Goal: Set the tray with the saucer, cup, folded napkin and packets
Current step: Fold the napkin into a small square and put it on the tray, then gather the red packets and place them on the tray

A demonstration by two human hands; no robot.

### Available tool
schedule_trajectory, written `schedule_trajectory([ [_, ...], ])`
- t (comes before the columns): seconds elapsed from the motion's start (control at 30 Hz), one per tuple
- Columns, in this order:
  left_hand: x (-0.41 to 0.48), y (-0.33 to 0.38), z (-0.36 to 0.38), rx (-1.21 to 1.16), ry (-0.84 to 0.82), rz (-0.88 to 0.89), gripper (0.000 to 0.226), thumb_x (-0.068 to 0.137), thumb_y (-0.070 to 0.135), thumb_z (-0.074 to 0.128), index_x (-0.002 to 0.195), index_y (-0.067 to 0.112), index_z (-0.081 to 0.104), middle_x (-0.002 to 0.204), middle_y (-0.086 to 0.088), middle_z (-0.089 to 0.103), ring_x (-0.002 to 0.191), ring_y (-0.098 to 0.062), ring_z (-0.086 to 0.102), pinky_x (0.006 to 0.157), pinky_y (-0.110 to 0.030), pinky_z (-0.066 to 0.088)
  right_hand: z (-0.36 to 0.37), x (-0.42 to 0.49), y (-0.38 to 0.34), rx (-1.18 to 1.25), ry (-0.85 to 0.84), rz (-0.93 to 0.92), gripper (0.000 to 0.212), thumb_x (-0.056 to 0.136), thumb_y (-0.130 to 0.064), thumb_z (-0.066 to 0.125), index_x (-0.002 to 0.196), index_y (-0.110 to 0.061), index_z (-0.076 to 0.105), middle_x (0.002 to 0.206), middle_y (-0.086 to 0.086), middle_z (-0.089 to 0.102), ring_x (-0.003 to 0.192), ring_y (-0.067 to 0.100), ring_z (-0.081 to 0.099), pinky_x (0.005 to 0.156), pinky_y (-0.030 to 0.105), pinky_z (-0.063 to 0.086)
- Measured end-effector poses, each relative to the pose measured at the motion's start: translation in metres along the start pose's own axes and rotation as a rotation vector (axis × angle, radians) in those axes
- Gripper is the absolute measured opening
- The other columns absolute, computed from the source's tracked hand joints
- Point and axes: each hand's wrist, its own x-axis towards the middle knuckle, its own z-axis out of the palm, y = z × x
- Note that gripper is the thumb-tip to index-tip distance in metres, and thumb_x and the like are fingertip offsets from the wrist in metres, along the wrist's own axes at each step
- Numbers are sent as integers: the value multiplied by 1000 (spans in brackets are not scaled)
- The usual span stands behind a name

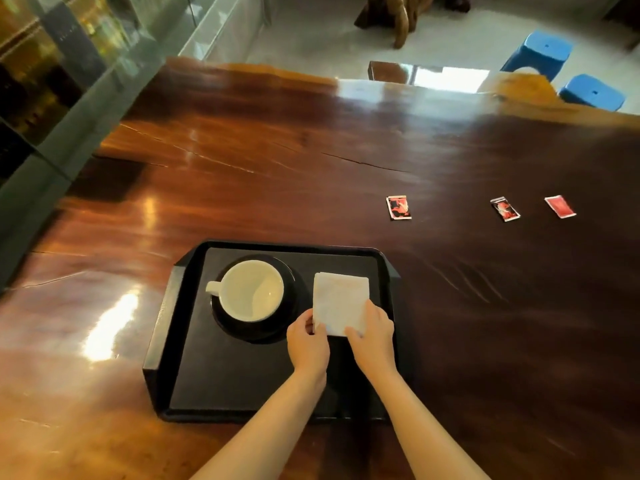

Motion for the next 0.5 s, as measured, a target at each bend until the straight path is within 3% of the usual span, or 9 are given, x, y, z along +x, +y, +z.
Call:
schedule_trajectory([
  [0.17,1,-3,-3,70,-15,56,29,93,14,54,121,20,57,125,-3,56,108,-14,54,92,-32,45,1,0,3,-54,-25,7,55,86,-17,61,133,-17,31,132,5,32,103,4,27,82,18,37],
  [0.27,0,-3,-3,80,-18,60,32,92,15,55,124,20,56,127,-2,55,111,-15,53,94,-33,45,-1,0,3,-44,-31,1,55,86,-17,61,133,-17,31,132,5,32,104,4,28,82,17,37],
  [0.5,-20,0,-10,136,23,111,45,90,10,58,133,16,45,132,-6,47,106,-10,47,89,-27,42,-19,0,2,-1,-80,-50,62,88,-18,59,140,-19,27,140,3,34,126,15,33,94,27,38],
])
